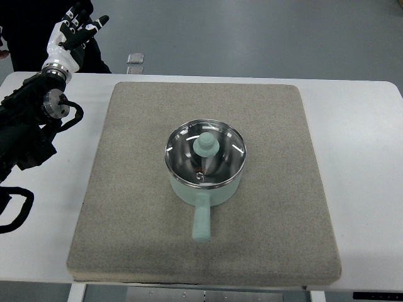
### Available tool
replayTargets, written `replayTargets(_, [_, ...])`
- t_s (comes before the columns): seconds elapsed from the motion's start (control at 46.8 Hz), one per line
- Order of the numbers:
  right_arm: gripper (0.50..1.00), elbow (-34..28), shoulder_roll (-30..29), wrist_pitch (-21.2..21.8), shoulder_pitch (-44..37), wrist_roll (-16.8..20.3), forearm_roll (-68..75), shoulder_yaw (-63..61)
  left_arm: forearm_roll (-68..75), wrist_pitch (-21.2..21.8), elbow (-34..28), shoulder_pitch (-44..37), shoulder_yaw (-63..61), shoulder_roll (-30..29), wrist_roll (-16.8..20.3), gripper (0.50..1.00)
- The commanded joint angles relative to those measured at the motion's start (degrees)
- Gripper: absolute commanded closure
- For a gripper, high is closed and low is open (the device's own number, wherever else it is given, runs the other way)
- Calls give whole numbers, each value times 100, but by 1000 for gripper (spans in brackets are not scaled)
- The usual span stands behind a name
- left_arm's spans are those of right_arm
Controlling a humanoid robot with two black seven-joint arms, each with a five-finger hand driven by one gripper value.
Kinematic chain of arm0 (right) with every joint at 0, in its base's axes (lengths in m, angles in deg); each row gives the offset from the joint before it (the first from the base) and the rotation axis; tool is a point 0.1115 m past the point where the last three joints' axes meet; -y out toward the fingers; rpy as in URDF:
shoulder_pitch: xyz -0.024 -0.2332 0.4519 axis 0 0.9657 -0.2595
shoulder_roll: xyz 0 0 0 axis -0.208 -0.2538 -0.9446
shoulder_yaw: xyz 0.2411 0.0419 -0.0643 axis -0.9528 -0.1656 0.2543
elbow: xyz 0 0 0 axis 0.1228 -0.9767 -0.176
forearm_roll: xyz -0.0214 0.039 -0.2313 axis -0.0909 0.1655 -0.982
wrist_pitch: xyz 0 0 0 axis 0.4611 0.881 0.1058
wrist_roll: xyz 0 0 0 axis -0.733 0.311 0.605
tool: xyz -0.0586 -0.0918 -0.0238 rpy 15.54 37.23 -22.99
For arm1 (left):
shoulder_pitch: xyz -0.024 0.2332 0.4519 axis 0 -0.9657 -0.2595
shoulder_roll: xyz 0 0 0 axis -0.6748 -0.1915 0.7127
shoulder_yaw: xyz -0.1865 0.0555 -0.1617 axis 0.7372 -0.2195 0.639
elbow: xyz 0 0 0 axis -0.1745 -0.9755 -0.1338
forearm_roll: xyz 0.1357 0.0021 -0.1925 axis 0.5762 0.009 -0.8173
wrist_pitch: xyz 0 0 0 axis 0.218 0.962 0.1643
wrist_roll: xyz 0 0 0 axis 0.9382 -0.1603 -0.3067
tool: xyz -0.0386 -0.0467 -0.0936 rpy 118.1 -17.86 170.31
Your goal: Place lid left of pot with left hand
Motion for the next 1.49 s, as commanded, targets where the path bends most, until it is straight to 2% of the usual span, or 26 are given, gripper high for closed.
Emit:
replayTargets(0.0, [579,0,0,0,-3,0,-3,2,1,-11,0,0,0,0,0,506])
replayTargets(1.175, [579,0,0,0,-3,0,5,-7,1,-125,70,0,0,-140,0,506])
replayTargets(1.345, [579,0,0,0,-3,0,-3,2,1,-362,70,-9,-8,-290,-18,506])
replayTargets(1.474, [579,0,0,0,-3,0,6,2,1,-389,70,-9,-61,-316,-9,506])
